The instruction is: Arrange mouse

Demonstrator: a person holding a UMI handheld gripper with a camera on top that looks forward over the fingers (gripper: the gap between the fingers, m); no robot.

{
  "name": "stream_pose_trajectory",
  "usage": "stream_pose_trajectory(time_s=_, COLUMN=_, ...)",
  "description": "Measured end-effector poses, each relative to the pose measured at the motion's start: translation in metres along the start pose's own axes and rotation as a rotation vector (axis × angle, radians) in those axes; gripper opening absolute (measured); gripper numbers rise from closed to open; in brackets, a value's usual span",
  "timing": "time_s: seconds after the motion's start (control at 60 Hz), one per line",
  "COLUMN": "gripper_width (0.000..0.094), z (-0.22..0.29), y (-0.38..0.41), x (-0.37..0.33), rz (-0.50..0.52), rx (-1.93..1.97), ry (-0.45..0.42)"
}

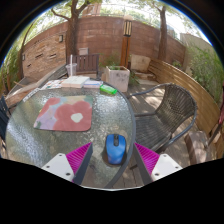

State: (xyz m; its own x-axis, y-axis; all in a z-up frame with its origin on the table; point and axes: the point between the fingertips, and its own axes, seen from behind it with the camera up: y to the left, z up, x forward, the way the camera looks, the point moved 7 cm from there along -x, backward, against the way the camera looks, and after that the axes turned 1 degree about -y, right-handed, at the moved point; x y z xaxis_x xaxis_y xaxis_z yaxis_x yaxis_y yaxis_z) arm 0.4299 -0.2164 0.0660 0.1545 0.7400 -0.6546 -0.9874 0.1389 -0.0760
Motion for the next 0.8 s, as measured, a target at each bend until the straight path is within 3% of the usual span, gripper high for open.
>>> stream_pose_trajectory(time_s=0.133, gripper_width=0.0724, z=-0.007, y=-0.001, x=0.042, rz=0.031, rx=0.005, ry=0.048)
stream_pose_trajectory(time_s=0.233, gripper_width=0.0472, z=-0.003, y=0.001, x=0.046, rz=0.055, rx=0.034, ry=0.036)
stream_pose_trajectory(time_s=0.433, gripper_width=0.0363, z=-0.002, y=0.004, x=0.046, rz=0.03, rx=0.005, ry=0.067)
stream_pose_trajectory(time_s=0.55, gripper_width=0.0345, z=0.006, y=0.004, x=0.033, rz=0.003, rx=-0.021, ry=0.068)
stream_pose_trajectory(time_s=0.633, gripper_width=0.0345, z=0.034, y=0.007, x=0.006, rz=-0.024, rx=-0.011, ry=0.011)
stream_pose_trajectory(time_s=0.8, gripper_width=0.0345, z=0.139, y=0.028, x=-0.054, rz=-0.012, rx=0.051, ry=-0.18)
